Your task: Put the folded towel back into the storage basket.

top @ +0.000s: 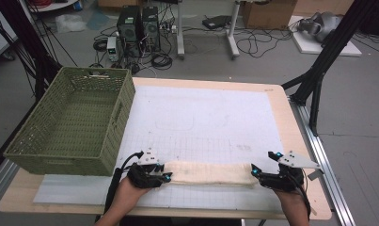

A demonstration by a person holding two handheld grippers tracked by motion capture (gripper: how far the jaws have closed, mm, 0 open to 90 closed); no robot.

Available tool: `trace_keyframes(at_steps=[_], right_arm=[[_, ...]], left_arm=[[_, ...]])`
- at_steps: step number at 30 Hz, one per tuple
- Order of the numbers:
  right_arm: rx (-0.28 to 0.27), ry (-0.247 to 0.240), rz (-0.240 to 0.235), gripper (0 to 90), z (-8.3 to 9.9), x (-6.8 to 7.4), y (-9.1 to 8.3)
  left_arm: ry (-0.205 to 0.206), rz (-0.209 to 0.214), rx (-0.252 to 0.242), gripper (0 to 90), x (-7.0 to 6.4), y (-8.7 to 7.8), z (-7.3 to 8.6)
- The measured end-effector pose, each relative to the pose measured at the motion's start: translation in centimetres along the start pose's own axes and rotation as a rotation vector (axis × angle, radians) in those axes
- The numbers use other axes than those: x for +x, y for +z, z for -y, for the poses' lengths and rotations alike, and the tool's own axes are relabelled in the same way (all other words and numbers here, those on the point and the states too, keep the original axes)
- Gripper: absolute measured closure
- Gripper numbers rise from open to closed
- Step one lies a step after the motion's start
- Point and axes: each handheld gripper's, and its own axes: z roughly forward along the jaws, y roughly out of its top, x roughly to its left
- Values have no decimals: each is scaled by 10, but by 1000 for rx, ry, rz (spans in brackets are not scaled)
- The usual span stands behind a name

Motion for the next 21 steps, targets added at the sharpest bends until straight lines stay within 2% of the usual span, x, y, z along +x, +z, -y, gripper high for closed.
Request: trace_keyframes(at_steps=[9,14,18,21], right_arm=[[3,6,-1,172,0,0,0],[6,6,-1,172,1,-2,1],[10,10,-5,174,1,-1,1],[5,6,-6,175,1,-2,1]], left_arm=[[-5,33,10,686,-1,0,-1],[21,36,22,773,-4,0,-3],[3,36,15,798,-4,0,-4],[-31,52,-21,802,0,-4,-4]])
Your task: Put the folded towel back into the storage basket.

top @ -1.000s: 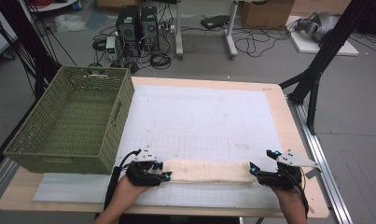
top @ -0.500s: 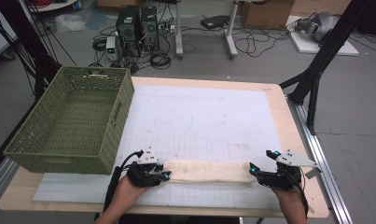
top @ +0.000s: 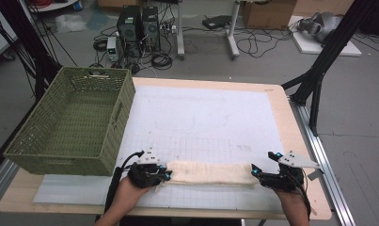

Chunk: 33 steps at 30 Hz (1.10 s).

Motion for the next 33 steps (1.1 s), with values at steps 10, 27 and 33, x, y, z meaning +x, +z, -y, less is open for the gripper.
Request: trace_keyframes(at_steps=[10,27,33], right_arm=[[54,32,-6,174,7,2,-4],[199,0,-96,374,20,18,15],[233,19,-117,508,22,18,18]], left_arm=[[-40,54,-55,800,5,-6,0],[-38,52,-58,795,6,-6,1],[-40,45,-51,791,5,-6,1]])
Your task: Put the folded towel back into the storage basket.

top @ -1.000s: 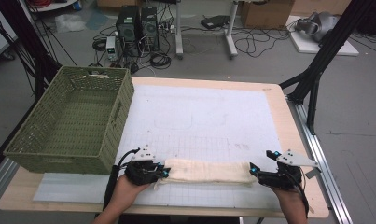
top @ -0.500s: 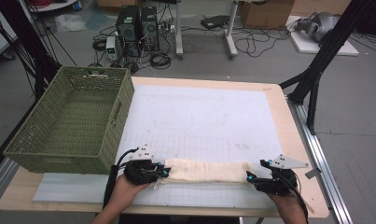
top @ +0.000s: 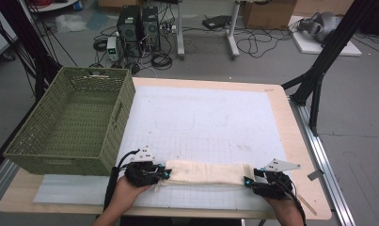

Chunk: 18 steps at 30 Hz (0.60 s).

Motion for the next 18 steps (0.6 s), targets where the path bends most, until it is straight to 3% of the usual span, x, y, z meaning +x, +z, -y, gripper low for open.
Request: trace_keyframes(at_steps=[5,10,12,13,18], right_arm=[[12,5,-13,583,-1,1,0],[11,44,-32,665,-1,-1,0],[13,44,-39,710,-1,-1,0],[17,48,-60,777,-2,0,0],[23,51,-71,802,-3,0,1]], left_arm=[[4,-2,3,791,0,0,0],[7,-6,7,787,0,2,1],[10,-7,14,784,1,3,2],[10,-9,17,783,1,4,2],[3,-19,37,782,1,7,3]])
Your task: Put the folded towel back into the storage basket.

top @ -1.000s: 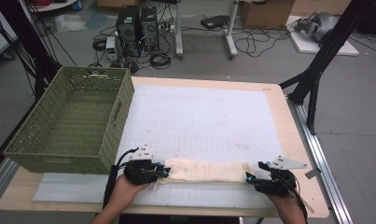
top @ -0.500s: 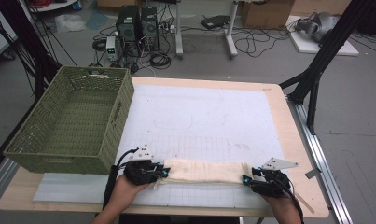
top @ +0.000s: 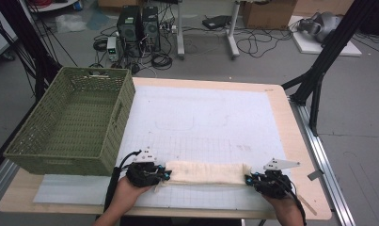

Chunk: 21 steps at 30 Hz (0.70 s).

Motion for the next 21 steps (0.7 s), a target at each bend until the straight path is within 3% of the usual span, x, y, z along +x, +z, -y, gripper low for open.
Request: trace_keyframes(at_steps=[6,7,12,14,21], right_arm=[[-11,-16,5,816,-1,0,-1],[-23,-43,12,818,-2,0,-2],[-69,-82,16,822,-4,0,-7],[-106,-126,16,824,-7,1,-10],[-193,-116,-4,824,-10,-2,-15]], left_arm=[[-1,-4,-1,790,0,-2,-2],[-2,-5,-5,793,0,-3,-2],[-4,-5,-34,799,0,-9,-5],[-8,-7,-51,802,1,-12,-6],[-13,-8,-104,804,2,-22,-8]])
